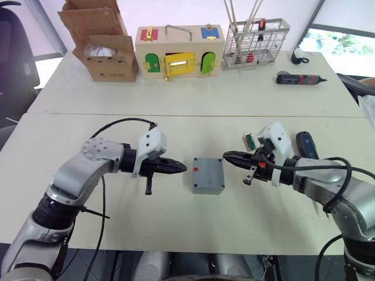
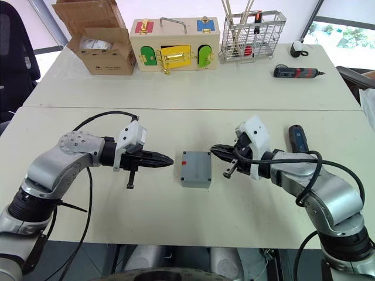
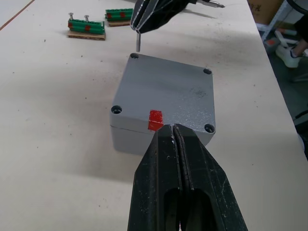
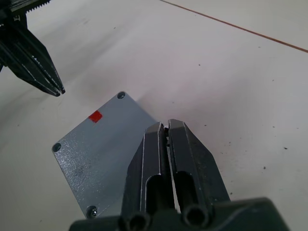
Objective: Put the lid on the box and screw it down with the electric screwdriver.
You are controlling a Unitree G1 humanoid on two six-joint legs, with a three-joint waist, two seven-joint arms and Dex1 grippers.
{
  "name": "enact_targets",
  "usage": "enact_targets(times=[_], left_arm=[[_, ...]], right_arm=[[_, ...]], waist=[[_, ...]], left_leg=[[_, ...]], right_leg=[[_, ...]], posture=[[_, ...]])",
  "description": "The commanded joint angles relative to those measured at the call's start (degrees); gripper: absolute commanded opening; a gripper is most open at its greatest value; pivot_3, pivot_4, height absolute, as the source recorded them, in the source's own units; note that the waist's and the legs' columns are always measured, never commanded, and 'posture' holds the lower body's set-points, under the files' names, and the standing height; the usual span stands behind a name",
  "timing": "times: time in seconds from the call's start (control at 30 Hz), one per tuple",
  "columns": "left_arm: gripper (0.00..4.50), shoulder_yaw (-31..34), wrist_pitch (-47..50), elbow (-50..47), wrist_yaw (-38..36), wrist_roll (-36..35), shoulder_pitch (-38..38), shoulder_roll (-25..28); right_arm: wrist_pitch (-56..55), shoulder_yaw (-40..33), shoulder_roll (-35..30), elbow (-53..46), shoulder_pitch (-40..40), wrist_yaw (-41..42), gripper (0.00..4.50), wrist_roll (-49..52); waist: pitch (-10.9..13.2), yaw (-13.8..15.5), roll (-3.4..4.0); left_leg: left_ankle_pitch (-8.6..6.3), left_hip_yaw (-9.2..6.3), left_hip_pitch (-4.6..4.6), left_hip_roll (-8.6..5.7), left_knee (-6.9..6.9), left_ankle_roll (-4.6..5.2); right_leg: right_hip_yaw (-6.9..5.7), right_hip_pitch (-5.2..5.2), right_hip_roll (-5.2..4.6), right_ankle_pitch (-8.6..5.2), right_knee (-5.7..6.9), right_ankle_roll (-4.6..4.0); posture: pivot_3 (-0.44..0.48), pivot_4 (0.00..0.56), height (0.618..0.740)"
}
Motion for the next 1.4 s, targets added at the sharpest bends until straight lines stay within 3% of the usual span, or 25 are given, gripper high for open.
enact_targets(times=[0.03,1.1,1.33,1.4], left_arm=[[0.00,0.82,-0.79,-0.75,0.15,-0.02,-0.42,-0.02],[0.00,0.54,-1.97,0.20,0.94,1.05,0.63,-0.62],[0.00,0.42,-2.89,1.20,0.93,1.75,1.27,-0.88],[0.00,0.75,-2.86,1.34,1.07,1.47,0.94,-1.32]], right_arm=[[-1.65,-0.10,0.00,-0.86,0.03,0.05,0.05,-0.47],[-7.43,3.72,-0.19,3.71,-0.11,3.03,0.05,-6.25],[-8.20,3.19,-0.97,3.95,-1.26,3.77,3.36,-7.52],[-7.15,1.19,-1.59,4.16,-2.27,4.10,3.36,-6.53]], waist=[[0.00,0.00,0.00],[0.00,0.01,0.00],[0.00,-0.02,0.00],[0.00,0.04,0.00]], left_leg=[[0.00,0.00,0.00,0.00,0.00,0.00],[0.00,0.00,0.00,0.00,0.00,0.00],[0.00,0.00,0.00,0.00,0.00,0.00],[0.00,0.00,0.00,0.00,0.00,0.00]], right_leg=[[0.00,0.00,0.00,0.00,0.00,0.00],[-0.01,0.01,0.00,0.00,0.00,0.00],[-0.01,0.00,0.00,0.00,0.00,0.00],[-0.01,0.00,0.00,0.00,0.00,0.00]], posture=[[0.000,0.150,0.740],[0.000,0.150,0.740],[0.000,0.150,0.740],[0.000,0.150,0.740]])
